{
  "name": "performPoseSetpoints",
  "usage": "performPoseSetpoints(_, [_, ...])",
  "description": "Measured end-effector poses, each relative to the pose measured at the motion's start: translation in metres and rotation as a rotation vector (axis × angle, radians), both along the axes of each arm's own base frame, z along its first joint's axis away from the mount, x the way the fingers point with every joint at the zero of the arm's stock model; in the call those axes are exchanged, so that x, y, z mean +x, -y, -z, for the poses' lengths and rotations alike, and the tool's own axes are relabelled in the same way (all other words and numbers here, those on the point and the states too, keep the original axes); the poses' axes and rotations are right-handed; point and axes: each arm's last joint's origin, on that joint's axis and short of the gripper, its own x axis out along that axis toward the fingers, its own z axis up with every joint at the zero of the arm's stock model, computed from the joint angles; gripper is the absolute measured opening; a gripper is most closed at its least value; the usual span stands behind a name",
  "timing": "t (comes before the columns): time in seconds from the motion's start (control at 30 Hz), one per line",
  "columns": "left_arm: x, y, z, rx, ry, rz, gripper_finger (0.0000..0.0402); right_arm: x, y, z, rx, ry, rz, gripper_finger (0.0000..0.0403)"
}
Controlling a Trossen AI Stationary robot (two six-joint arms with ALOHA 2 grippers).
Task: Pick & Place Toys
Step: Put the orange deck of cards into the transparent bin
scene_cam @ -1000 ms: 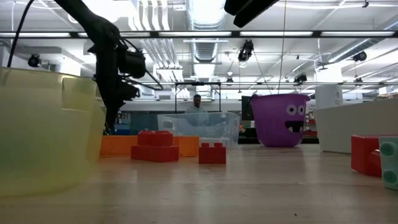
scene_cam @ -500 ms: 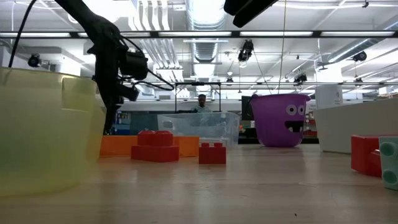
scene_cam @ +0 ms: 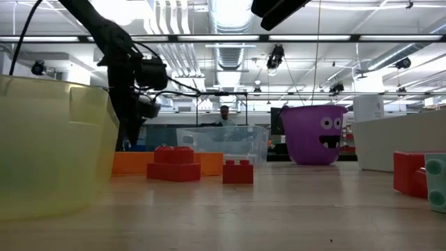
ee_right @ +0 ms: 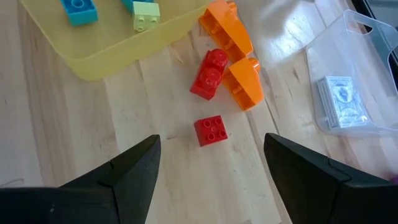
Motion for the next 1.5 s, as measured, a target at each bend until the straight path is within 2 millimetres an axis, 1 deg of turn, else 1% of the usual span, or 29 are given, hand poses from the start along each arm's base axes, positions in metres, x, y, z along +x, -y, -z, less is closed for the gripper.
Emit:
performPoseSetpoints(0.13, [0.002,0.0,0.005,-0.053,0.038,0.028,0.0399,0.0,0.0,0.001,-0.002,-0.005,-0.003,0.0283])
performPoseSetpoints(0.2, [0.002,-0.001,0.01,-0.069,0.018,0.031,0.0399,-0.001,0.0,0.002,-0.002,-0.008,-0.004,0.0283])
performPoseSetpoints(0.3, [0.003,-0.008,0.018,-0.014,-0.038,0.037,0.0399,-0.001,-0.001,0.002,-0.001,-0.009,-0.005,0.0283])
performPoseSetpoints(0.4, [0.008,-0.016,0.016,0.068,-0.043,0.019,0.0399,-0.001,-0.001,0.002,0.001,-0.009,-0.005,0.0283])
performPoseSetpoints(0.53, [0.01,-0.019,0.011,0.071,-0.034,0.016,0.0399,-0.001,-0.001,0.002,0.002,-0.007,-0.006,0.0283])
performPoseSetpoints(0.63, [0.006,-0.022,0.012,0.039,-0.032,0.037,0.0399,-0.001,-0.001,0.002,-0.001,-0.011,-0.009,0.0283])
performPoseSetpoints(0.73, [0.003,-0.028,0.016,0.002,-0.021,0.022,0.0399,-0.001,-0.001,0.003,-0.003,-0.012,-0.011,0.0283])
performPoseSetpoints(0.83, [0.001,-0.036,0.02,-0.013,-0.025,-0.03,0.0399,-0.001,0.0,0.003,-0.004,-0.013,-0.011,0.0283])
performPoseSetpoints(1.0, [0.004,-0.043,0.019,-0.034,-0.017,-0.093,0.0399,-0.001,0.0,0.003,-0.003,-0.012,-0.011,0.0283])
performPoseSetpoints(1.1, [0.005,-0.044,0.016,-0.095,-0.035,-0.113,0.0399,-0.001,-0.001,0.003,-0.001,-0.009,-0.011,0.0283])
performPoseSetpoints(1.27, [0.007,-0.041,0.012,-0.266,-0.065,-0.172,0.0399,0.0,-0.001,0.002,0.002,-0.002,-0.015,0.0283])
performPoseSetpoints(1.4, [0.008,-0.042,0.013,-0.258,-0.066,-0.193,0.0399,0.0,-0.002,0.002,0.003,0.0,-0.018,0.0283])
performPoseSetpoints(1.5, [0.012,-0.037,0.013,-0.262,-0.07,-0.182,0.0399,0.0,-0.002,0.002,0.004,0.0,-0.018,0.0283])
